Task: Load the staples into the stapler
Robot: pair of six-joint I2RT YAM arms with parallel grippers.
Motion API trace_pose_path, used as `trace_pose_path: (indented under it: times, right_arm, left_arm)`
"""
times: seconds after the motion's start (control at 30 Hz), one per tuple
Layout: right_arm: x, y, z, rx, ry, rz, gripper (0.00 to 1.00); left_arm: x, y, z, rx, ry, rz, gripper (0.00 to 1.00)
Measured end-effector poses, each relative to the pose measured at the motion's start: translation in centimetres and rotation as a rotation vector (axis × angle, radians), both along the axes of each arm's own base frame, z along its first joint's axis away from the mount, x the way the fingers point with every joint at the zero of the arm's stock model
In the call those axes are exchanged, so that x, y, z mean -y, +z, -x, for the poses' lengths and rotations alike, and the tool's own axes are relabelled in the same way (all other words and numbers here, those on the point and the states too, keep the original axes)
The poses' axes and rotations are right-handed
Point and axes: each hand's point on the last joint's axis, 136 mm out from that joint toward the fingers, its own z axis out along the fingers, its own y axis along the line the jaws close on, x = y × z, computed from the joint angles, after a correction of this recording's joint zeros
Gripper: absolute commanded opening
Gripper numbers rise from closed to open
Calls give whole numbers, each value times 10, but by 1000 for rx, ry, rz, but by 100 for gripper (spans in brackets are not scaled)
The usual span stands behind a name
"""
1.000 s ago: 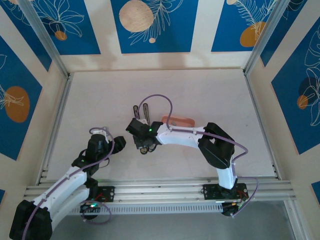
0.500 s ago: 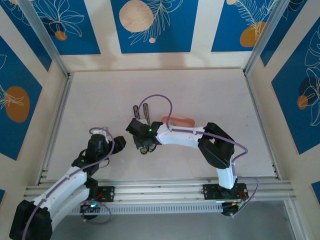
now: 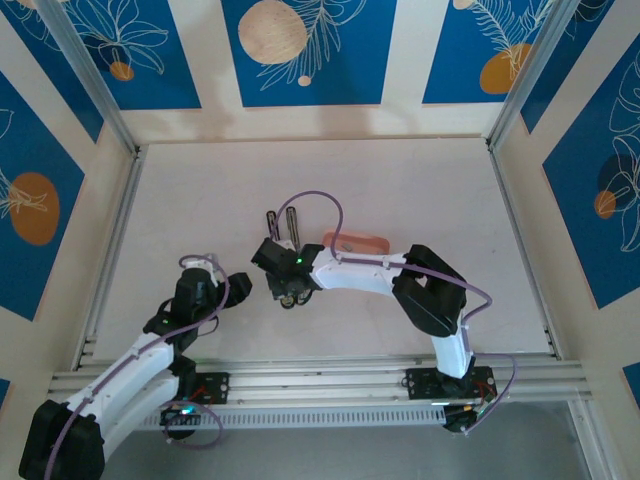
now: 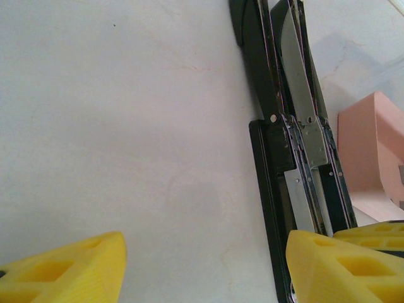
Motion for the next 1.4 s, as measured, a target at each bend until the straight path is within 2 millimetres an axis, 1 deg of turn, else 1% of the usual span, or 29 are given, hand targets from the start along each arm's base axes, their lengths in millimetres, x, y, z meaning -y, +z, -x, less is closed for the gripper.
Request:
trace_pose_path:
  times: [1.0, 1.2, 1.3, 1.4]
  right_arm:
    - [0, 1, 2, -5, 3, 19, 12]
    - [-1, 2, 3, -4, 7, 17, 16]
    - [-2, 7, 3, 5, 9, 0, 18]
    - [-1, 21, 5, 22, 11, -35, 20]
  left_arm:
    - [0, 0, 0, 0, 0, 0, 68]
    - [0, 0, 0, 1, 0, 1, 68]
    - [0, 0, 0, 1, 0, 0, 68]
    - [1, 0, 0, 0, -11, 3, 68]
